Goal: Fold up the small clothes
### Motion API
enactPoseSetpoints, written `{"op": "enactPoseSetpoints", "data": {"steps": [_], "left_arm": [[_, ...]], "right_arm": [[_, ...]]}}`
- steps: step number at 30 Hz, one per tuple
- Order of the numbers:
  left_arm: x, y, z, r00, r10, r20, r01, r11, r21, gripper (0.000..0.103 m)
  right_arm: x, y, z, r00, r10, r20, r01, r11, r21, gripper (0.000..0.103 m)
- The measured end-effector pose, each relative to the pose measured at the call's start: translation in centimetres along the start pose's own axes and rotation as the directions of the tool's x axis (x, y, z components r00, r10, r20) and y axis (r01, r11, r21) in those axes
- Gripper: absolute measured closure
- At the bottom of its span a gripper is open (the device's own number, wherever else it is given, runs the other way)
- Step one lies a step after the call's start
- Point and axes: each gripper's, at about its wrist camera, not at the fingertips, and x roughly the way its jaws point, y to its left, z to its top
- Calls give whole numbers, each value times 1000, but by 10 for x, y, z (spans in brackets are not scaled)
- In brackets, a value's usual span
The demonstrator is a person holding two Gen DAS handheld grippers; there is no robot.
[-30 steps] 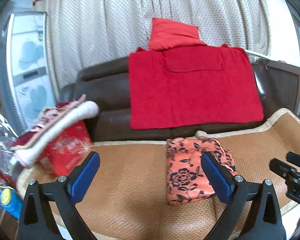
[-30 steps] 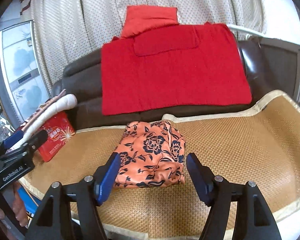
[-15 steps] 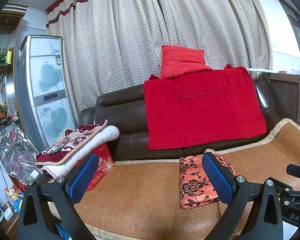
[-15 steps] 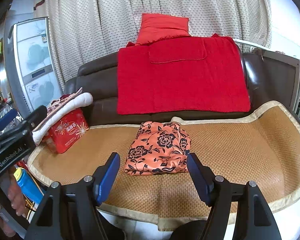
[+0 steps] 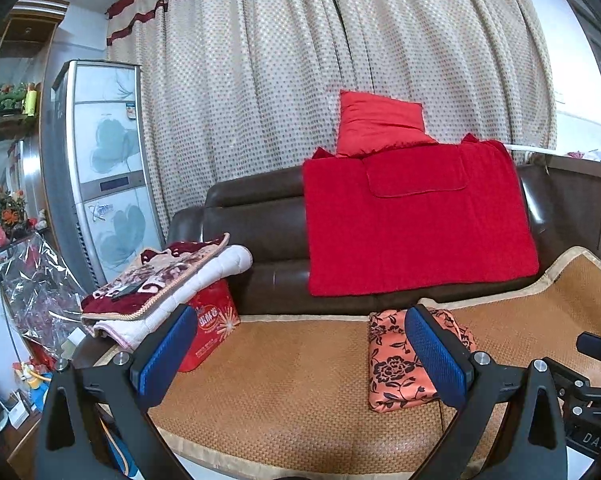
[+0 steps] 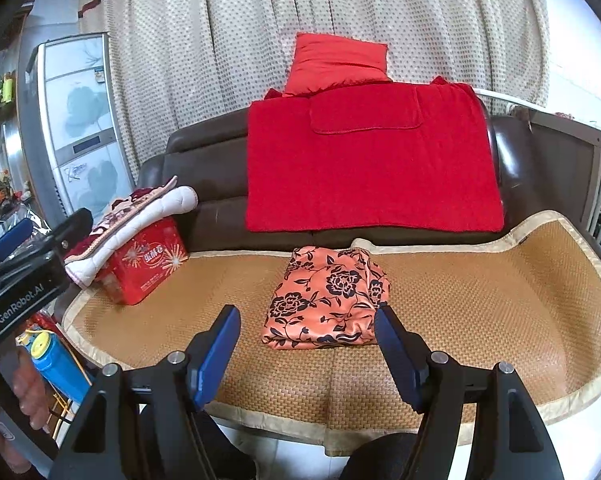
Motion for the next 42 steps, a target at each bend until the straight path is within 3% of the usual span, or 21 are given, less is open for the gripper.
{"op": "enactPoseSetpoints", "data": {"steps": [16, 42], "left_arm": [[4, -1, -3, 1000, 7, -14, -7, 1000, 10, 0], [-5, -3, -7, 999, -40, -21, 41, 999, 28, 0]], "right_arm": [[9, 2, 2, 1000, -27, -6, 27, 999, 24, 30], [6, -1, 1, 998, -61, 4, 60, 997, 42, 30]]}}
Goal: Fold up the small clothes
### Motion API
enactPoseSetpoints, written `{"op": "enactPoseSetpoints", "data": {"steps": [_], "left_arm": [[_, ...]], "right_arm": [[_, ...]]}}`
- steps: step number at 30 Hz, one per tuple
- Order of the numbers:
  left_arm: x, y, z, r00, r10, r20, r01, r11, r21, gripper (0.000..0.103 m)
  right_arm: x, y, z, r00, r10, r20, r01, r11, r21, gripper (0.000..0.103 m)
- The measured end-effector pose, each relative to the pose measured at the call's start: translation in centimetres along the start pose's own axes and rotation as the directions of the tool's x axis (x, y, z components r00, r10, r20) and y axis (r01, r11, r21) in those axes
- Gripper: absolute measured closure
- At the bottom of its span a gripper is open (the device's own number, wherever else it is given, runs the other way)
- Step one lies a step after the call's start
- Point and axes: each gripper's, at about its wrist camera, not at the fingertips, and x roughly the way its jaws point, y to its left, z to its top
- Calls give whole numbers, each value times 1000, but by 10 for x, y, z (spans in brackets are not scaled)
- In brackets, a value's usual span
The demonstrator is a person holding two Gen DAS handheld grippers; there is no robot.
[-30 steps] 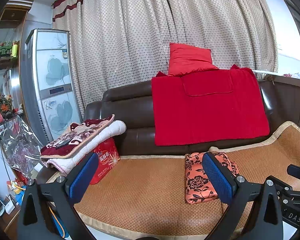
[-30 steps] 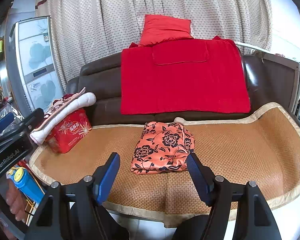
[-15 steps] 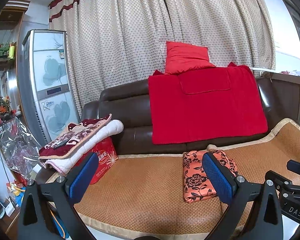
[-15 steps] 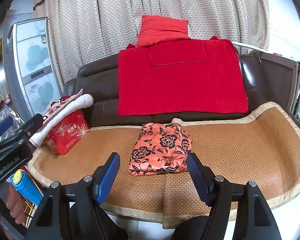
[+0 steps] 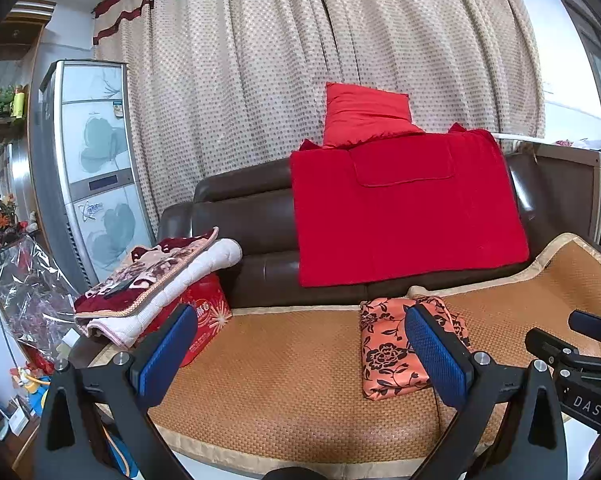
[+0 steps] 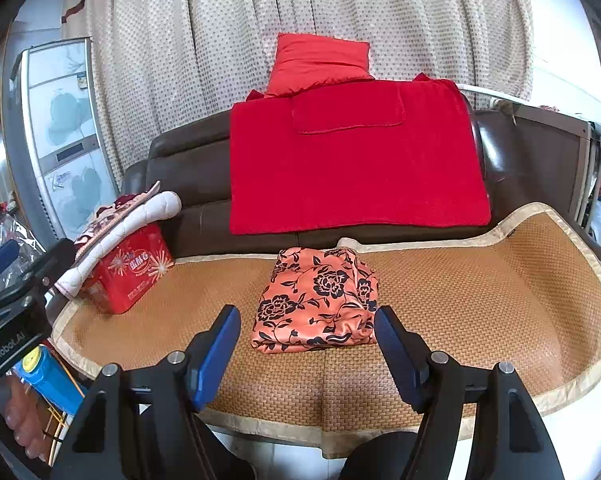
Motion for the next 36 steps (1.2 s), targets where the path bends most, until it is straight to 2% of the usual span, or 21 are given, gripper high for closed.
{"op": "enactPoseSetpoints", "data": {"steps": [17, 27, 36], "left_arm": [[1, 7, -5, 1000, -25, -3, 25, 1000, 0, 0], [7, 17, -11, 999, -33, -10, 33, 999, -18, 0], [20, 24, -17, 999, -37, -31, 36, 999, -26, 0]], "right_arm": [[3, 7, -1, 1000, -3, -7, 3, 1000, -13, 30], [2, 12, 3, 999, -26, 39, 25, 1000, 19, 30], [13, 25, 6, 999, -32, 31, 33, 999, -7, 30]]}}
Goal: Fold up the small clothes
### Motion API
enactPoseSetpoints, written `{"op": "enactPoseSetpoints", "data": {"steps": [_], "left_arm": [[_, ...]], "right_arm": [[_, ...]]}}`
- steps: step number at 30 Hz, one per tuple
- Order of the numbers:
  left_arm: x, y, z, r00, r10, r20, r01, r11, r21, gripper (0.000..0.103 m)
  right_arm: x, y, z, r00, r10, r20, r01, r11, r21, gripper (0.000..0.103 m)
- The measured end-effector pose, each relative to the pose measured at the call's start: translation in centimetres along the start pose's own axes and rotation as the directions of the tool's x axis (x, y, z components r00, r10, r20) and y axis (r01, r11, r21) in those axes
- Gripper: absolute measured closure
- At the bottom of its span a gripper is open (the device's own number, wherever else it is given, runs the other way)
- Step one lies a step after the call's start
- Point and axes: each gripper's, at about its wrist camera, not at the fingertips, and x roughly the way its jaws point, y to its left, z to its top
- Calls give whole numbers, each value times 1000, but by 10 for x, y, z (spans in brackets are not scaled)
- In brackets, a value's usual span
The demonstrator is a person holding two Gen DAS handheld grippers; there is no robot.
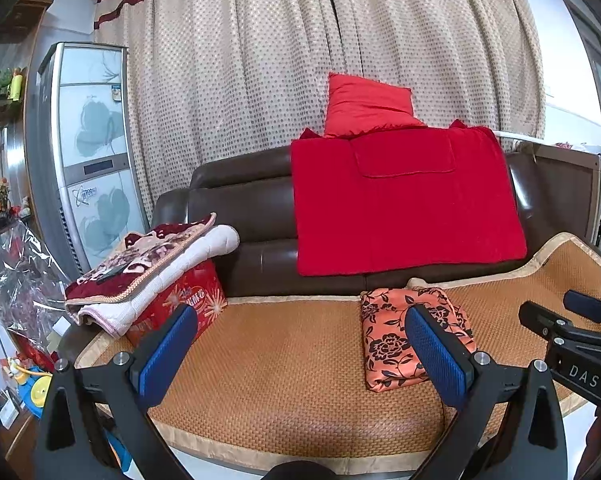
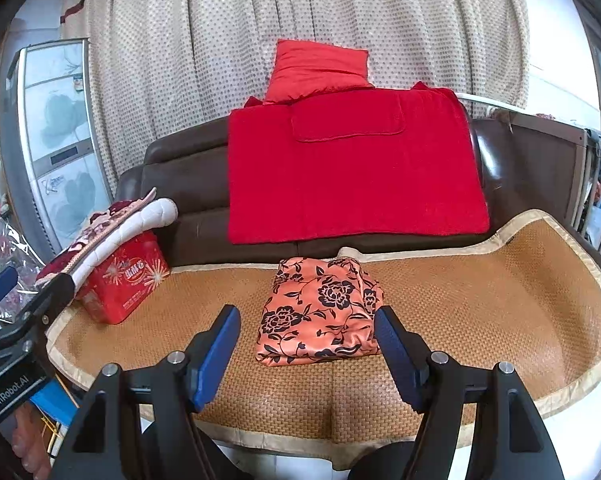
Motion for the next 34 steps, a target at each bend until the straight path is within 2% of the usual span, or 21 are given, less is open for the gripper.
{"op": "enactPoseSetpoints", "data": {"steps": [28, 34], "left_arm": [[54, -8, 0, 997, -38, -71, 39, 999, 8, 0], [94, -20, 5, 989, -112, -99, 113, 994, -2, 0]], "right_arm": [[49, 17, 28, 1000, -2, 15, 3, 998, -63, 30], [84, 0, 37, 999, 31, -12, -31, 999, -34, 30]]}}
